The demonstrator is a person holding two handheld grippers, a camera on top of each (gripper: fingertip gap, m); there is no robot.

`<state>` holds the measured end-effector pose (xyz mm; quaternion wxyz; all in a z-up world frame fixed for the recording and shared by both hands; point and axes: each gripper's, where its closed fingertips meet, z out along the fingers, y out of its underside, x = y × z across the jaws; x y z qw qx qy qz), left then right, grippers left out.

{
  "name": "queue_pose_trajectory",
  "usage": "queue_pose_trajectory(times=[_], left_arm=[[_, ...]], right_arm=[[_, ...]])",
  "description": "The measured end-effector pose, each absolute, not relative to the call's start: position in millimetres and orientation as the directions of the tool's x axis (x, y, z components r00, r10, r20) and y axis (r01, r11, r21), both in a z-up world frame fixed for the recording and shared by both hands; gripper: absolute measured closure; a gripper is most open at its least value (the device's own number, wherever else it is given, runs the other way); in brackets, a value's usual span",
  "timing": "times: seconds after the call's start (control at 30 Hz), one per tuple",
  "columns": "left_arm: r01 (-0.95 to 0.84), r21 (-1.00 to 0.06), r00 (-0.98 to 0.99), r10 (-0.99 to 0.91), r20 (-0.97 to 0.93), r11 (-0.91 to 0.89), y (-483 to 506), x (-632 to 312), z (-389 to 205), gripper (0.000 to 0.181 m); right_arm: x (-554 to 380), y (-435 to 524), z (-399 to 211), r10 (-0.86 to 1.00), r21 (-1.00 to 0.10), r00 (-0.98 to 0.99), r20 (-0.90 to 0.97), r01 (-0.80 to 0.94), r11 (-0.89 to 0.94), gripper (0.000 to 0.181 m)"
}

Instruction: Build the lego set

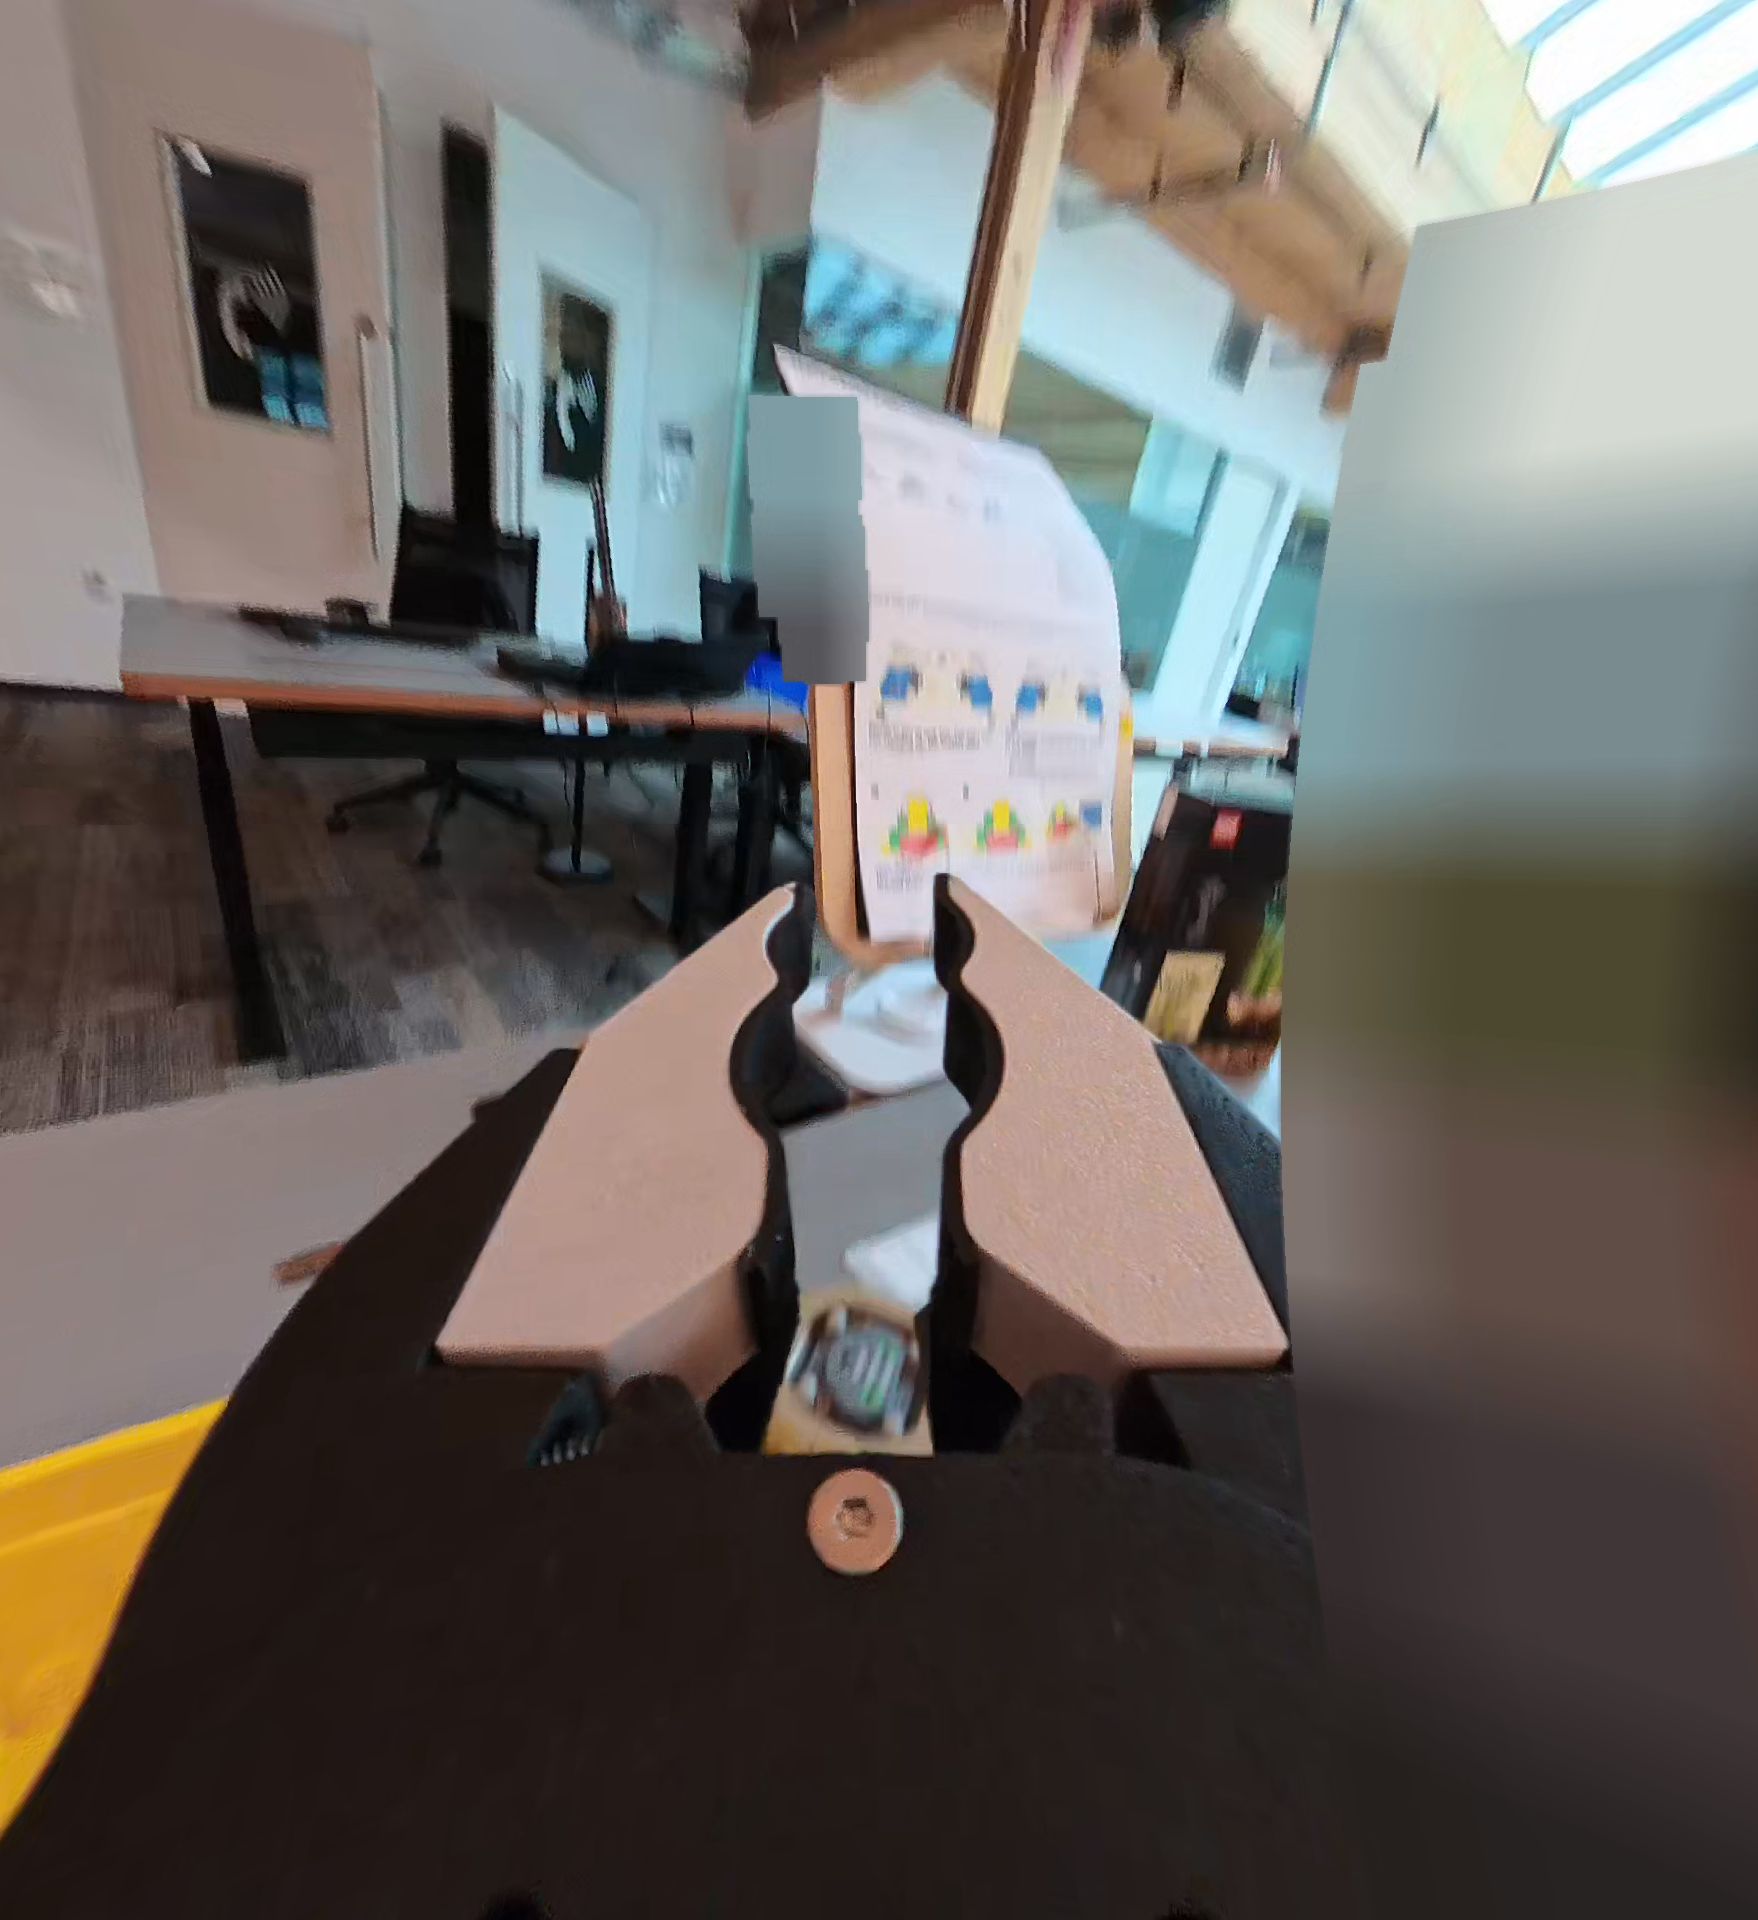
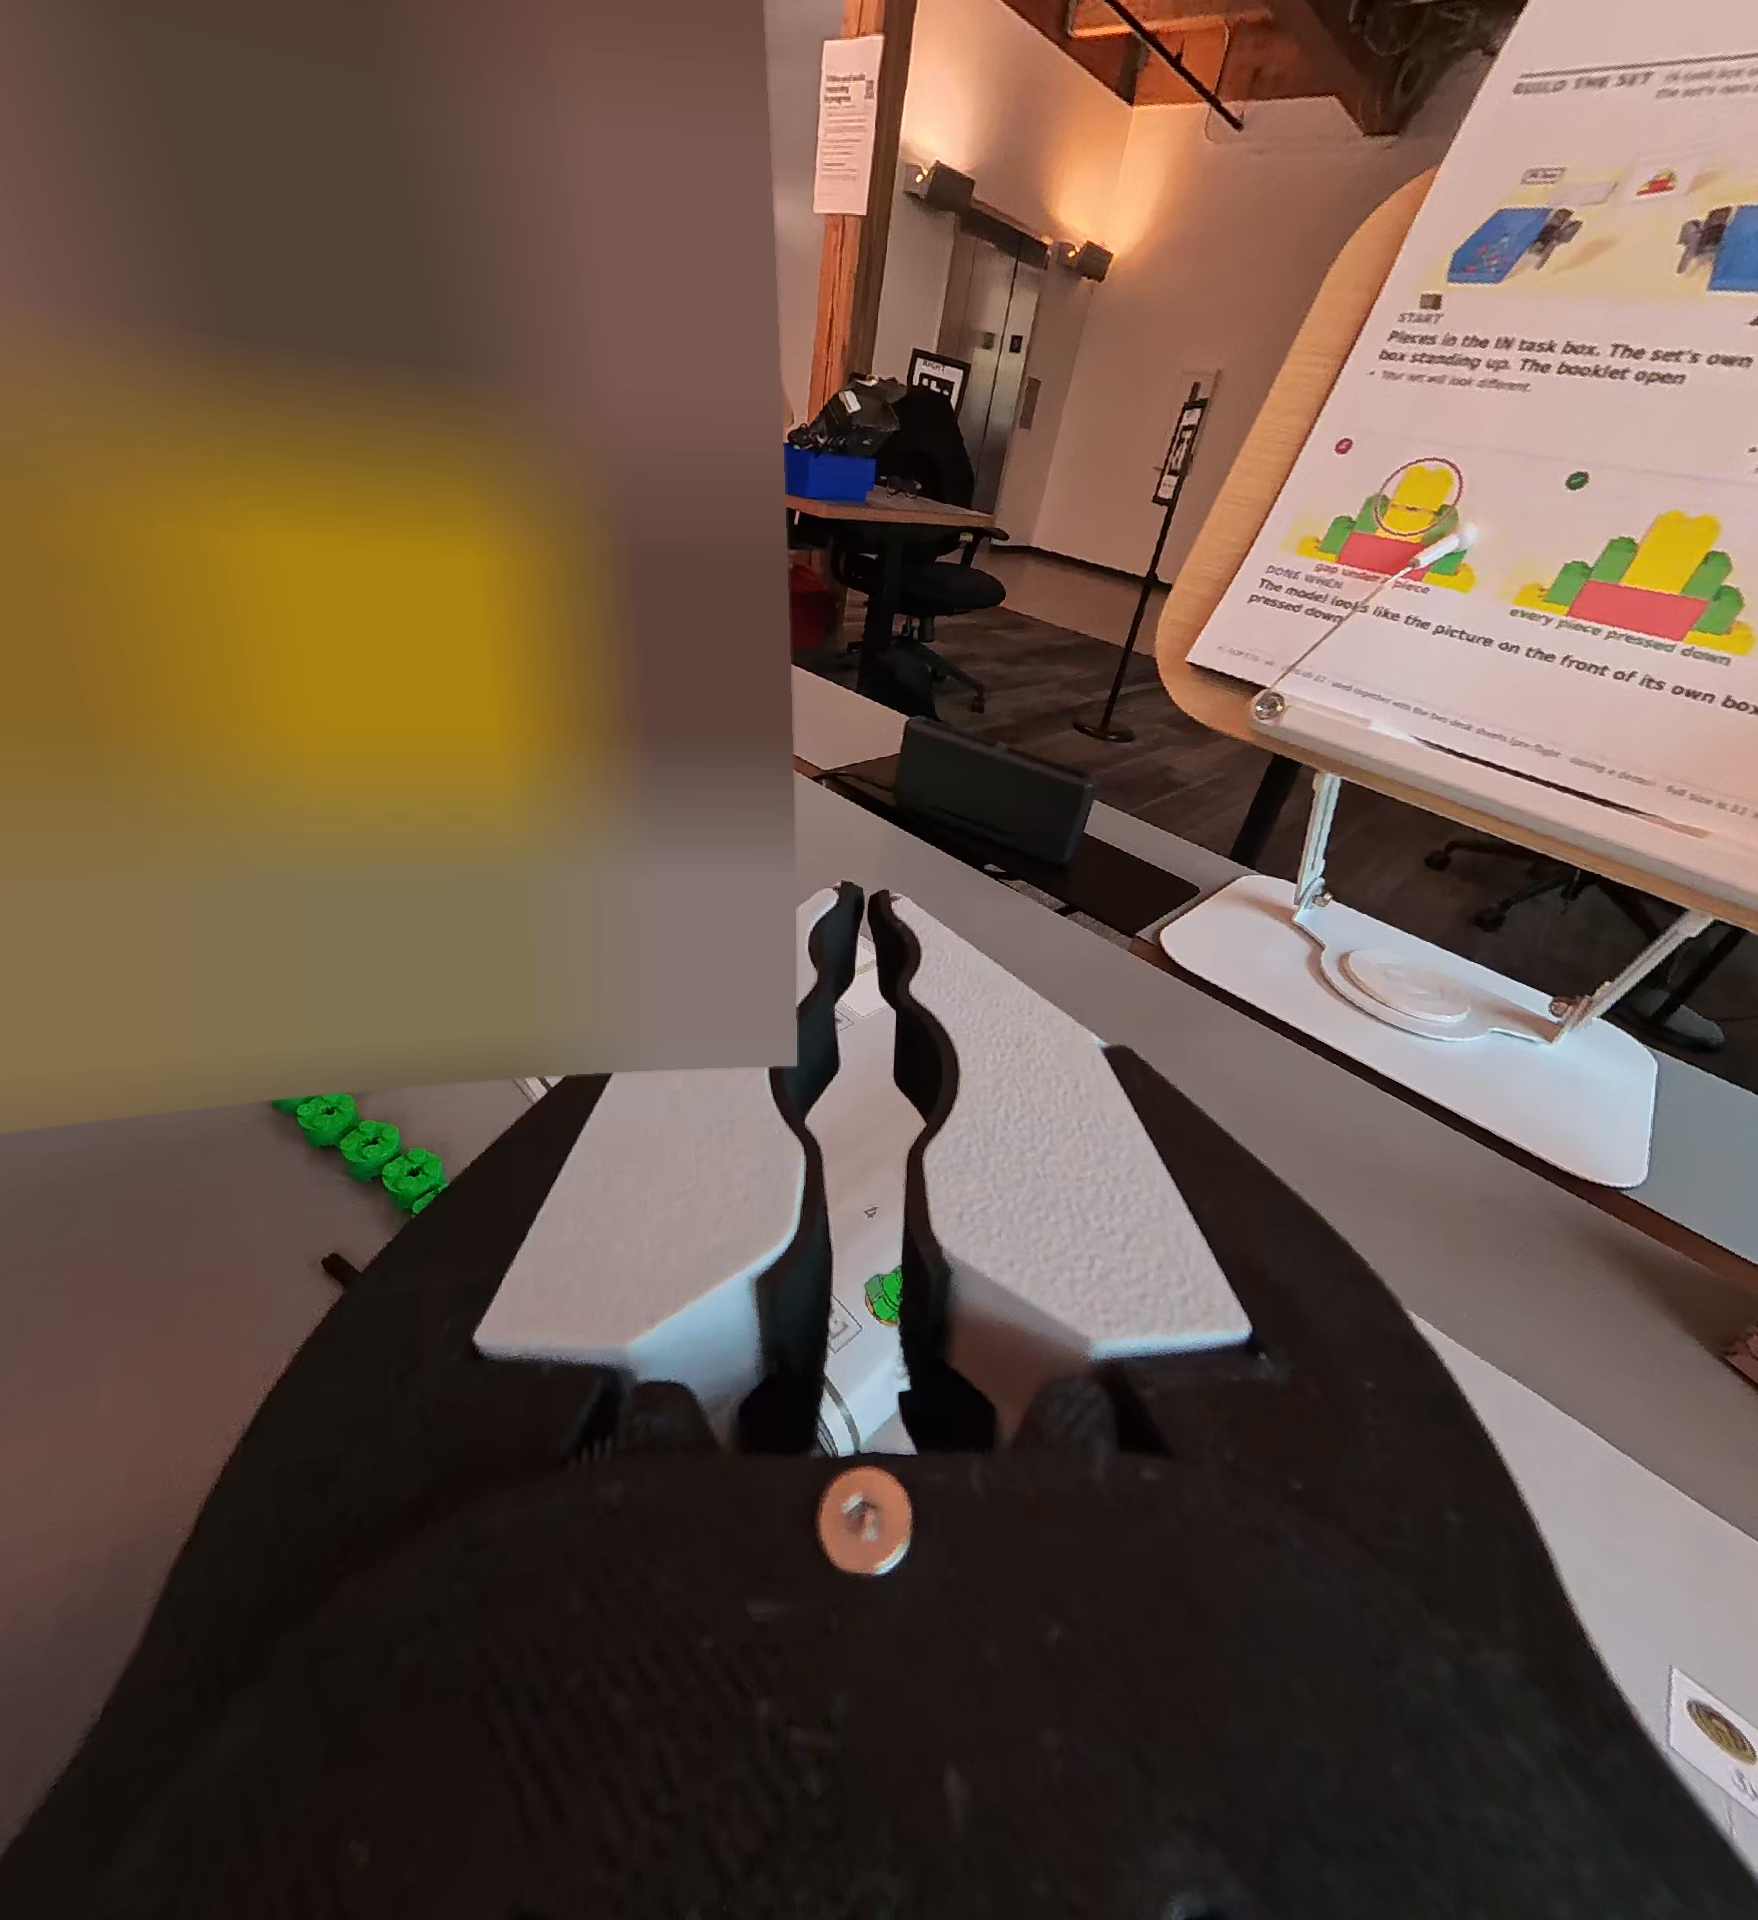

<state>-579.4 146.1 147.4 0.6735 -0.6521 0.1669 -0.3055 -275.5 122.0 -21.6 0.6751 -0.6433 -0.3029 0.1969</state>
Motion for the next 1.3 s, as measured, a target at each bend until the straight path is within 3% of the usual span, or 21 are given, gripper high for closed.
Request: queue_pose_trajectory(times=[0.03,0.17,0.27,0.33,0.5,0.73,0.9,1.0,1.3], left_arm=[[0.112,-0.99,0.767,-0.625,0.144,-0.091,146,-579,136,0.157],[-0.259,-0.925,0.876,-0.471,-0.103,-0.279,150,-618,85,0.15],[-0.423,-0.83,0.902,-0.261,-0.344,-0.365,152,-665,72,0.161],[-0.48,-0.746,0.877,-0.247,-0.412,-0.462,146,-682,54,0.169],[-0.436,-0.639,0.896,-0.372,-0.242,-0.633,133,-687,12,0.171],[-0.495,-0.504,0.864,-0.46,-0.203,-0.708,119,-698,-18,0.18],[-0.498,-0.272,0.867,-0.468,-0.169,-0.824,93,-715,-57,0.181],[-0.515,-0.159,0.857,-0.501,-0.122,-0.842,82,-714,-75,0.181],[-0.569,0.032,0.819,-0.57,-0.067,-0.821,63,-710,-102,0.181]], right_arm=[[-277,121,-23,0.662,-0.987,0.731,0.162,0.125,0.103,0.181],[-285,121,-32,0.69,-0.977,0.693,0.211,0.175,0.123,0.18],[-290,119,-35,0.703,-0.975,0.677,0.216,0.182,0.125,0.18],[-292,117,-35,0.707,-0.97,0.665,0.24,0.199,0.142,0.18],[-297,116,-42,0.704,-0.951,0.643,0.301,0.26,0.169,0.18],[-300,115,-46,0.708,-0.939,0.624,0.331,0.29,0.182,0.18],[-299,116,-48,0.708,-0.937,0.622,0.334,0.298,0.18,0.18],[-300,117,-50,0.707,-0.933,0.619,0.343,0.311,0.18,0.18],[-304,114,-56,0.726,-0.928,0.592,0.349,0.328,0.178,0.18]])
